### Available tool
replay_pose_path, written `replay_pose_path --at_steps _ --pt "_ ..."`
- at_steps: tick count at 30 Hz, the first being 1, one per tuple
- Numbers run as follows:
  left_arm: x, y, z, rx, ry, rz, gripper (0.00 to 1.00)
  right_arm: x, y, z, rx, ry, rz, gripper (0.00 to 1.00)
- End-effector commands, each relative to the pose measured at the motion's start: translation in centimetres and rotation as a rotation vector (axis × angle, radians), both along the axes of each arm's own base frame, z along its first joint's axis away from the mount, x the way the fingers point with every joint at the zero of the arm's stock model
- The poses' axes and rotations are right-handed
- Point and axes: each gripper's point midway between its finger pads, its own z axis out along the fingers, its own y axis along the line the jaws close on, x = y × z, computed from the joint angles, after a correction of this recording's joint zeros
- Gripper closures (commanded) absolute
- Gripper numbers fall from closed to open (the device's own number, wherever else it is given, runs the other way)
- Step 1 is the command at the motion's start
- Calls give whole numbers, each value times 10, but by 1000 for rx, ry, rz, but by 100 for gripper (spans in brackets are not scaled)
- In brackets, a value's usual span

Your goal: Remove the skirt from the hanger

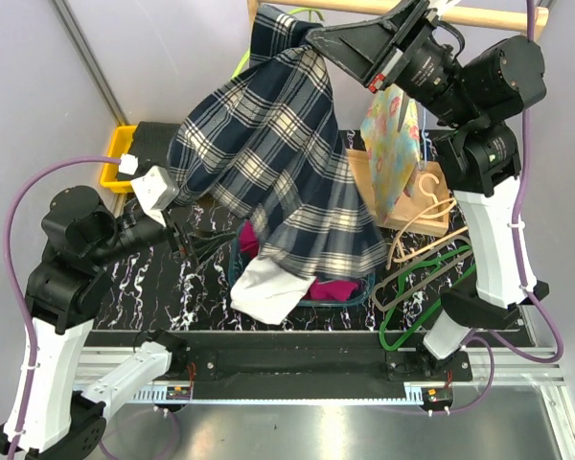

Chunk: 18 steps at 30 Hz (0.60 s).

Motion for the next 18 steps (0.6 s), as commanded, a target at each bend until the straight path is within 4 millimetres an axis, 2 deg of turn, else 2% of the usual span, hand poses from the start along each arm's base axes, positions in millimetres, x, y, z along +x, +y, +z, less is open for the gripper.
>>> replay_pose_path --at_steps 1,2,3,4,5,6,7,8,10,11,13,14,16,17,18 --pt "-6 1 12 -30 -48 -6 1 -24 -6 17 55 -81 32 100" --pt "-7 2 13 -30 -55 -5 1 -28 -9 16 51 -87 22 100" --pt "-6 2 12 -30 -55 -2 1 -8 2 -6 5 -47 -2 100" --pt "-7 3 13 -30 -59 -1 1 -3 3 -13 -6 -37 -22 100" --pt "-7 3 13 -30 -59 1 1 -7 -2 -15 -12 -46 -40 100" --pt "-7 3 12 -29 -61 1 1 8 6 -37 -59 -20 -65 100" --pt "-8 4 12 -30 -62 1 1 7 2 -41 -68 -18 -91 100" --pt "-8 3 11 -29 -58 -2 1 19 9 -64 -109 20 -105 100" --pt "-9 3 13 -33 -59 -8 1 24 6 -80 -144 17 -147 100" --pt "-10 3 13 -32 -61 -10 1 35 12 -107 -191 61 -159 100" --pt "-10 3 14 -35 -61 -11 1 41 10 -127 -235 64 -200 100" --pt "-10 2 14 -35 -58 -12 1 51 14 -152 -287 85 -217 100" --pt "-12 3 15 -38 -61 -12 1 55 13 -175 -330 117 -233 100" --pt "-12 3 15 -37 -60 -11 1 60 16 -199 -376 150 -233 100" --pt "-13 3 15 -38 -65 -11 1 61 17 -214 -408 178 -227 100"
